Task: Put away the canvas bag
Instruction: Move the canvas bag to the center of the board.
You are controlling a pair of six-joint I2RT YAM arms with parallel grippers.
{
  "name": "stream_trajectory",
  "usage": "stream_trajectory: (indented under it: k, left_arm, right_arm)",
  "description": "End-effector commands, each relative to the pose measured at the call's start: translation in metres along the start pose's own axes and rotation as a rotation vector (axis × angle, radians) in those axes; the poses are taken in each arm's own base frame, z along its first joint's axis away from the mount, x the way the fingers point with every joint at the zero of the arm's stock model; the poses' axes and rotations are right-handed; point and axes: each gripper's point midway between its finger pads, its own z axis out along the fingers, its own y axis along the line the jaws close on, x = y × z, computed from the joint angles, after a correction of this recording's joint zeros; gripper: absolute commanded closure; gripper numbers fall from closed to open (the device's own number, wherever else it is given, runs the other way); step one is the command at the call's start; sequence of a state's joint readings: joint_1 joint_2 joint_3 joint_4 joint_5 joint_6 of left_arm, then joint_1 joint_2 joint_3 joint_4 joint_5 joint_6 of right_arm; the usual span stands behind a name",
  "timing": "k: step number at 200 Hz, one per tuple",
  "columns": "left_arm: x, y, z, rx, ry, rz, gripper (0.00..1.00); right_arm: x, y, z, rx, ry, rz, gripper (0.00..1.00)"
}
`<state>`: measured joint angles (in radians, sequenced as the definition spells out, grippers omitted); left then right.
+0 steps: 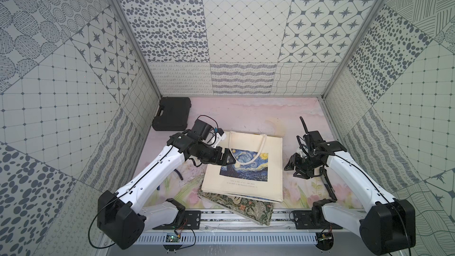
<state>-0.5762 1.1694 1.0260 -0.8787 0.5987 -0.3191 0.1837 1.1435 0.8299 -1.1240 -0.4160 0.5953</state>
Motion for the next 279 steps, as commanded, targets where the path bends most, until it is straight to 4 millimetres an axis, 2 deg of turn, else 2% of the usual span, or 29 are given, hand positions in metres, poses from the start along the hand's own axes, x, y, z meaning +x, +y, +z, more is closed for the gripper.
stream_trajectory:
  k: [1, 6, 10, 17, 18, 33, 52, 64, 74, 88, 123, 135, 156, 185, 224, 256, 279]
  left_arm:
    - [0.061, -0.006, 0.014, -0.074, 0.097, -0.014, 0.21]
    - [0.068, -0.007, 0.015, -0.073, 0.111, -0.04, 0.33]
    - [0.074, -0.008, 0.017, -0.068, 0.119, -0.064, 0.49]
    - [0.084, -0.01, 0.019, -0.057, 0.131, -0.102, 0.98]
    - [0.085, -0.011, 0.02, -0.056, 0.132, -0.111, 1.0]
    - [0.109, -0.02, 0.032, -0.032, 0.168, -0.165, 1.0]
    - [0.138, -0.024, 0.049, -0.109, 0.23, -0.208, 1.0]
    - [0.156, -0.019, 0.057, -0.205, 0.295, -0.241, 1.0]
    - [0.163, -0.013, 0.06, -0.301, 0.31, -0.243, 1.0]
    - [0.158, -0.008, 0.063, -0.405, 0.271, -0.2, 1.0]
    - [0.131, -0.001, 0.081, -0.564, 0.19, -0.022, 1.0]
    - [0.134, 0.001, 0.092, -0.575, 0.216, 0.027, 1.0]
    - [0.133, 0.002, 0.096, -0.593, 0.216, 0.063, 1.0]
    - [0.129, 0.002, 0.09, -0.661, 0.202, 0.058, 1.0]
    - [0.144, 0.0, 0.098, -0.615, 0.216, 0.048, 1.0]
    - [0.131, -0.005, 0.085, -0.646, 0.119, 0.095, 1.0]
    - [0.137, 0.0, 0.089, -0.66, 0.124, 0.094, 1.0]
  right_arm:
    - [-0.004, 0.005, -0.013, 0.004, -0.041, -0.045, 0.45]
    - [-0.005, 0.007, -0.014, 0.001, -0.045, -0.047, 0.45]
    - [-0.006, 0.008, -0.016, -0.002, -0.049, -0.05, 0.45]
    - [-0.007, 0.01, -0.018, -0.006, -0.058, -0.055, 0.45]
    - [-0.007, 0.01, -0.018, -0.006, -0.057, -0.054, 0.45]
    - [-0.009, 0.013, -0.021, -0.012, -0.066, -0.061, 0.45]
    - [-0.01, 0.016, -0.022, -0.025, -0.07, -0.058, 0.45]
    - [-0.01, 0.018, -0.024, -0.033, -0.078, -0.057, 0.45]
    - [-0.01, 0.02, -0.025, -0.041, -0.086, -0.056, 0.45]
    - [-0.011, 0.021, -0.027, -0.05, -0.099, -0.054, 0.46]
    - [-0.011, 0.023, -0.027, -0.065, -0.1, -0.051, 0.46]
    - [-0.011, 0.024, -0.029, -0.064, -0.104, -0.053, 0.46]
    - [-0.014, 0.025, -0.033, -0.06, -0.12, -0.055, 0.46]
    - [-0.019, 0.028, -0.034, -0.069, -0.136, -0.046, 0.46]
    - [-0.028, 0.038, -0.036, -0.094, -0.137, -0.027, 0.46]
    - [-0.037, 0.049, -0.044, -0.093, -0.134, -0.038, 0.46]
    - [-0.04, 0.056, -0.053, -0.093, -0.138, -0.054, 0.46]
